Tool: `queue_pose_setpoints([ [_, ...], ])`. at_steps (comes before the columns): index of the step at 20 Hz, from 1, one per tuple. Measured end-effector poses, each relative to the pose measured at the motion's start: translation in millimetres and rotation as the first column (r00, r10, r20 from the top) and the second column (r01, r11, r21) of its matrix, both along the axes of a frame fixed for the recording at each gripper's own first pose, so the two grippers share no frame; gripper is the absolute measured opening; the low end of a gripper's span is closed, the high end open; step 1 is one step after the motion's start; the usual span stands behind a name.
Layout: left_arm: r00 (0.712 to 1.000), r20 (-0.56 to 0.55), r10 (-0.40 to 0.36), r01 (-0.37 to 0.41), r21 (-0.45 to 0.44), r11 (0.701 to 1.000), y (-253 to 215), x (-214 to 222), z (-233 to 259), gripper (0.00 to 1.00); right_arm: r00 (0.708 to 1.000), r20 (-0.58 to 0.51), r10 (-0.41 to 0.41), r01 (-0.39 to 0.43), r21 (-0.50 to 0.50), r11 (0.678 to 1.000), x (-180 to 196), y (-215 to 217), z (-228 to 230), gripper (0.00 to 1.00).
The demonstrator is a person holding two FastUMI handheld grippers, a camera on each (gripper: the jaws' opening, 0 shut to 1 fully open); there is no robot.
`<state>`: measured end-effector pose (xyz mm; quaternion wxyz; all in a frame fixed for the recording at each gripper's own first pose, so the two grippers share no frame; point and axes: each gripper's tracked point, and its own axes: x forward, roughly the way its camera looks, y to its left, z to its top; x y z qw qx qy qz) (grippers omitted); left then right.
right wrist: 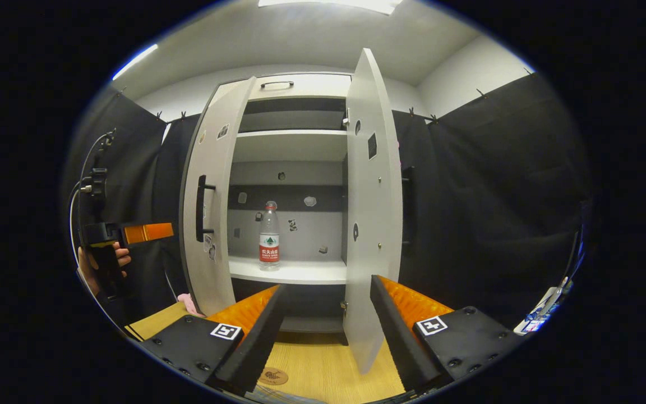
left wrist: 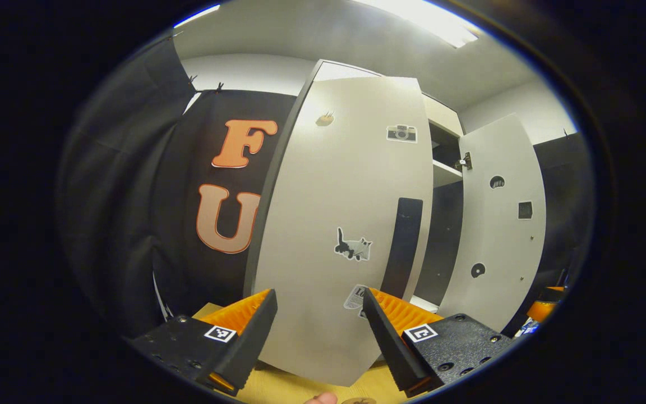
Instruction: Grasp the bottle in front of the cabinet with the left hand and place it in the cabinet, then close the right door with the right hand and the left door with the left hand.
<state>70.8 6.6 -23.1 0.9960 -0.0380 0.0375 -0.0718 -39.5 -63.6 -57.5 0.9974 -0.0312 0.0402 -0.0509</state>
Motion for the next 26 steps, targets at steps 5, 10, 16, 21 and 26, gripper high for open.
queue_pose_setpoints([
  [5, 0.998, 0.017, -0.066, 0.066, -0.021, 0.998, -32, 16, 5, 0.93, 1.000, 0.005, -0.007, 0.007, 0.003, 1.000, 6, -4, 1, 0.97],
  [10, 0.994, 0.042, -0.103, 0.104, -0.013, 0.995, -61, 43, 8, 0.94, 1.000, 0.012, -0.029, 0.029, -0.005, 1.000, 4, -15, 5, 0.97],
  [16, 0.994, 0.033, -0.101, 0.101, -0.004, 0.995, -81, 75, -2, 0.94, 0.998, 0.019, -0.067, 0.067, -0.006, 0.998, -3, -30, 8, 0.97],
  [21, 0.996, 0.018, -0.082, 0.083, -0.006, 0.997, -91, 102, -8, 0.95, 0.995, 0.015, -0.100, 0.100, -0.005, 0.995, -7, -44, 9, 0.97],
  [26, 0.997, 0.024, -0.073, 0.073, 0.006, 0.997, -96, 123, -11, 0.94, 0.995, 0.011, -0.102, 0.102, -0.019, 0.995, -10, -47, 10, 0.97],
])
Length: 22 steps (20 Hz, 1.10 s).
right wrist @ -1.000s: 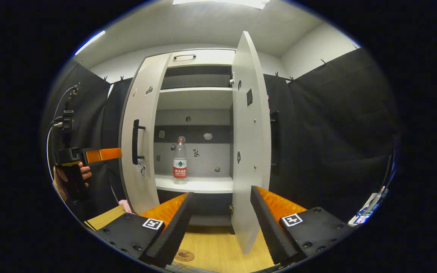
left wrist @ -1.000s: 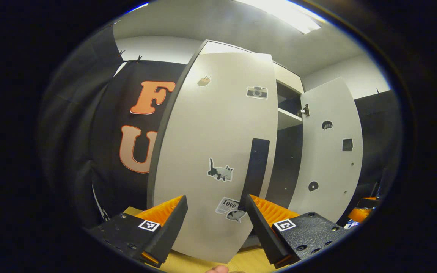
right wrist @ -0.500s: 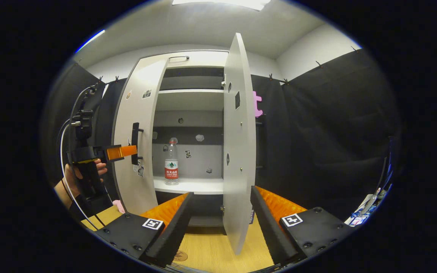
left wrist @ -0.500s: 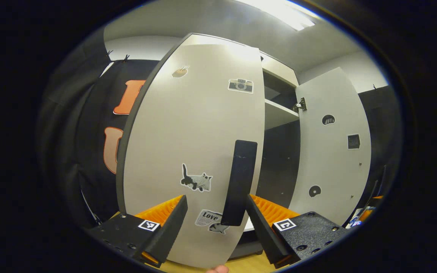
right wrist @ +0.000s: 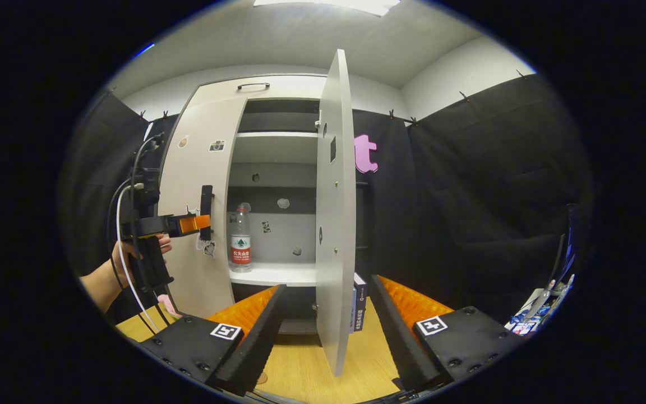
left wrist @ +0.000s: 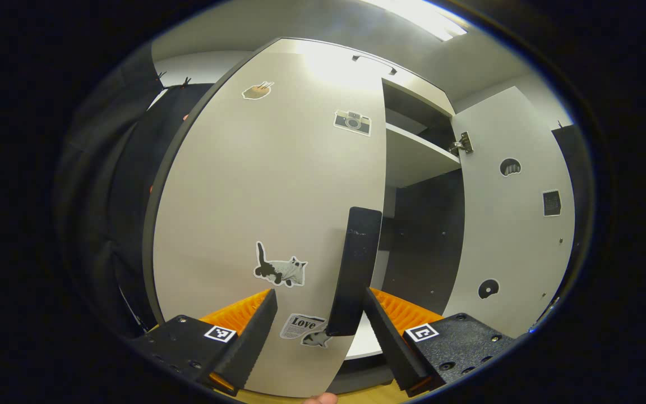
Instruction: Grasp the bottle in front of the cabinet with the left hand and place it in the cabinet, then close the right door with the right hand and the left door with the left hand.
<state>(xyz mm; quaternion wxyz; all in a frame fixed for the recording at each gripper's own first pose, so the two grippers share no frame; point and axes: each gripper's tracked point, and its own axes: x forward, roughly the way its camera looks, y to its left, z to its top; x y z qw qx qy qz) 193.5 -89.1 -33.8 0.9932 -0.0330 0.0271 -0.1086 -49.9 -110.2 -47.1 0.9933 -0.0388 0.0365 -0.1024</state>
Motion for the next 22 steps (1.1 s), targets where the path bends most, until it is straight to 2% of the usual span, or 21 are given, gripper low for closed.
queue_pose_setpoints([
  [5, 1.000, 0.010, -0.014, 0.014, -0.001, 1.000, -4, 0, 0, 0.95, 1.000, -0.010, 0.010, -0.010, 0.005, 1.000, -1, 2, -2, 0.97],
  [8, 1.000, -0.007, 0.020, -0.020, 0.032, 0.999, -4, 10, -9, 0.99, 1.000, -0.009, 0.013, -0.013, 0.002, 1.000, -2, 2, -1, 0.97],
  [11, 1.000, 0.018, -0.009, 0.009, 0.018, 1.000, -12, 6, -3, 0.95, 1.000, -0.008, 0.011, -0.011, -0.003, 1.000, -2, 0, 1, 0.97],
  [16, 0.997, 0.067, -0.028, 0.029, -0.004, 1.000, -9, -19, 23, 0.94, 1.000, -0.003, 0.005, -0.005, -0.012, 1.000, 3, -12, 10, 0.97],
  [22, 0.997, 0.050, -0.062, 0.064, -0.044, 0.997, 8, -69, 27, 0.95, 0.999, 0.030, -0.026, 0.027, -0.039, 0.999, 20, -47, 39, 0.97],
])
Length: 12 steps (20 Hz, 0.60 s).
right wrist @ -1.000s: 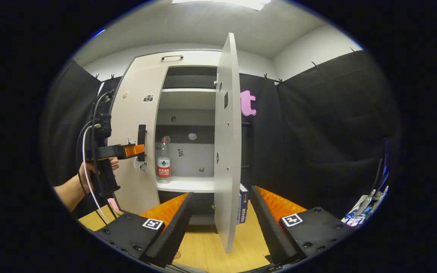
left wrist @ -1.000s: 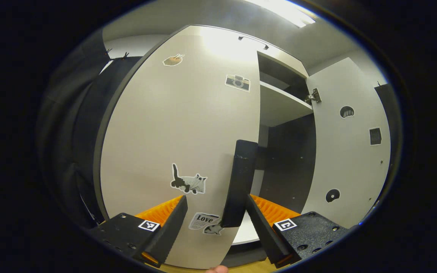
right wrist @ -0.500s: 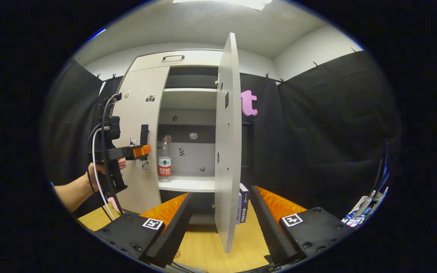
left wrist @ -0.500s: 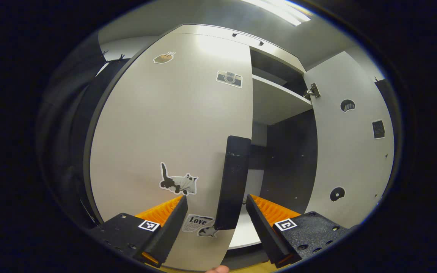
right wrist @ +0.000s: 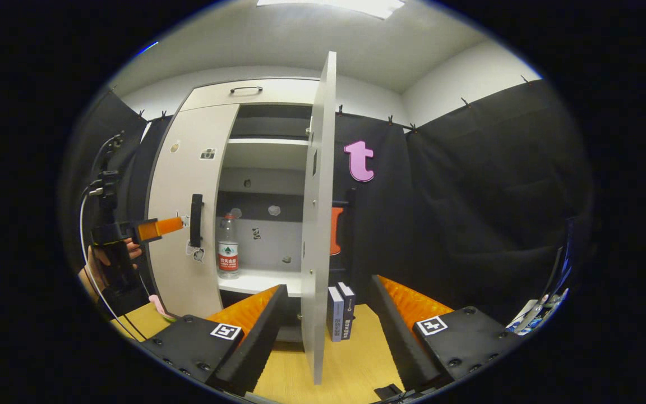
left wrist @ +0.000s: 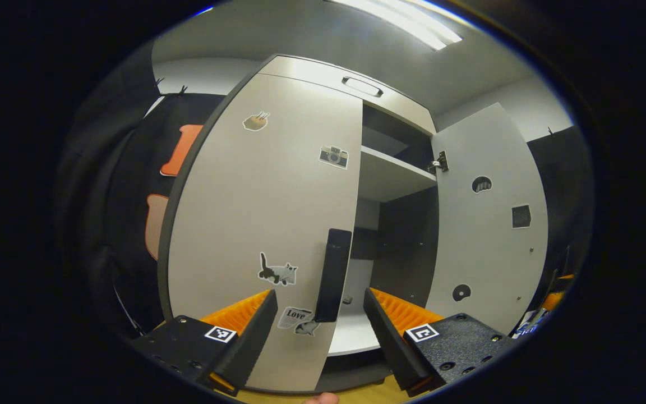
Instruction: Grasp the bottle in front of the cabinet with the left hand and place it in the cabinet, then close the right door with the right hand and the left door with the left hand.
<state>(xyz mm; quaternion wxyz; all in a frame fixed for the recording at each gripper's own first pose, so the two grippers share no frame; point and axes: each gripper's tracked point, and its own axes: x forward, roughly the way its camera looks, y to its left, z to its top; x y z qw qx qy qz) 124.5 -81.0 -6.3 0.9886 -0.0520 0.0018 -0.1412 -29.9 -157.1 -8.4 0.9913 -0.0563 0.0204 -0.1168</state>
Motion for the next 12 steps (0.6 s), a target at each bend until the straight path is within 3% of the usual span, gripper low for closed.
queue_pose_setpoints([
  [6, 0.999, -0.029, 0.025, -0.025, -0.001, 1.000, 30, -45, -15, 0.94, 0.997, 0.042, -0.067, 0.070, -0.069, 0.995, 32, -54, 33, 0.97],
  [10, 0.998, -0.029, 0.055, -0.054, 0.033, 0.998, 42, -67, -18, 0.95, 0.998, 0.044, -0.046, 0.047, -0.029, 0.998, 59, -70, 40, 0.96],
  [12, 0.998, -0.037, 0.057, -0.055, 0.035, 0.998, 42, -79, -24, 0.95, 0.993, 0.067, -0.097, 0.098, -0.013, 0.995, 55, -92, 49, 0.95],
])
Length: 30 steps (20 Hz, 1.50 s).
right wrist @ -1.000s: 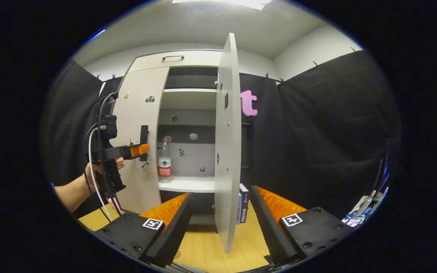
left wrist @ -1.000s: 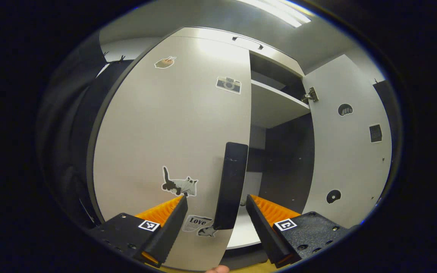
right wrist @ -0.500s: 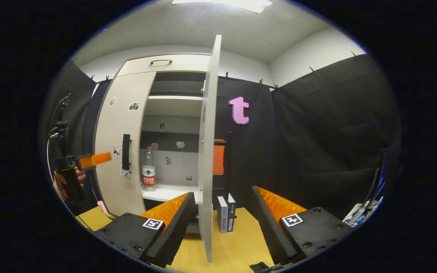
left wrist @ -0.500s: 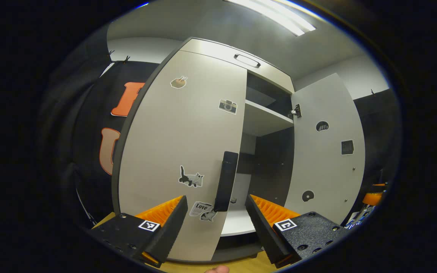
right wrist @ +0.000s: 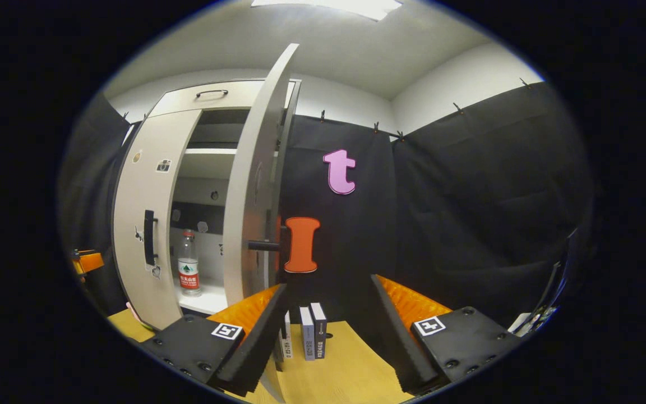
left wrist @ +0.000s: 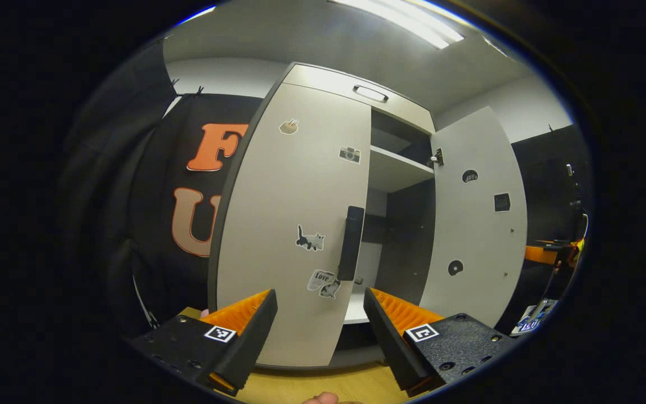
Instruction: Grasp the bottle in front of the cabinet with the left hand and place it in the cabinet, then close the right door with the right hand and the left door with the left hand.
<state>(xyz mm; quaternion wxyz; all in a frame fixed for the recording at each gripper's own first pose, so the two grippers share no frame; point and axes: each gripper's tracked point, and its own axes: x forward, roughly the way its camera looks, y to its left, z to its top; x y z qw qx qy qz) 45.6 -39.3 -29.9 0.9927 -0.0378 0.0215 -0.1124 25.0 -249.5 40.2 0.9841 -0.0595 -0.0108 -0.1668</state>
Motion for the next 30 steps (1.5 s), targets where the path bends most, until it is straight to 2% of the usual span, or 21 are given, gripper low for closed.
queue_pose_setpoints([
  [5, 0.996, -0.081, -0.019, 0.016, -0.043, 0.999, -8, -19, -19, 0.95, 1.000, -0.003, -0.005, 0.005, 0.046, 0.999, 15, -23, 2, 0.97],
  [11, 0.996, -0.077, 0.034, -0.036, -0.020, 0.999, 11, -25, -19, 0.95, 0.999, -0.027, 0.041, -0.039, 0.077, 0.996, 36, -14, -12, 0.97],
  [12, 0.996, -0.075, 0.040, -0.041, -0.016, 0.999, 13, -26, -19, 0.95, 0.999, -0.020, 0.042, -0.041, 0.082, 0.996, 34, -13, -10, 0.94],
  [13, 0.996, -0.074, 0.045, -0.046, -0.013, 0.999, 16, -27, -20, 0.95, 0.999, -0.018, 0.048, -0.046, 0.093, 0.995, 35, -11, -11, 0.87],
  [14, 0.996, -0.074, 0.051, -0.052, -0.014, 0.999, 18, -26, -20, 0.95, 0.998, -0.015, 0.054, -0.052, 0.102, 0.993, 34, -10, -13, 0.94],
  [18, 0.995, -0.079, 0.063, -0.065, -0.017, 0.998, 24, -25, -23, 0.95, 0.999, -0.014, 0.045, -0.043, 0.096, 0.994, 32, -1, -14, 0.94],
  [22, 0.996, -0.076, 0.054, -0.055, -0.019, 0.998, 25, -22, -22, 0.95, 0.997, -0.019, 0.079, -0.076, 0.109, 0.991, 34, 25, -17, 0.95],
  [26, 0.996, -0.073, 0.059, -0.060, -0.018, 0.998, 29, -20, -23, 0.95, 0.986, -0.072, 0.149, -0.140, 0.107, 0.984, 39, 68, -29, 0.95],
  [30, 0.995, -0.069, 0.076, -0.077, -0.013, 0.997, 36, -21, -22, 0.95, 0.973, -0.063, 0.224, -0.216, 0.110, 0.970, 51, 108, -32, 0.95],
])
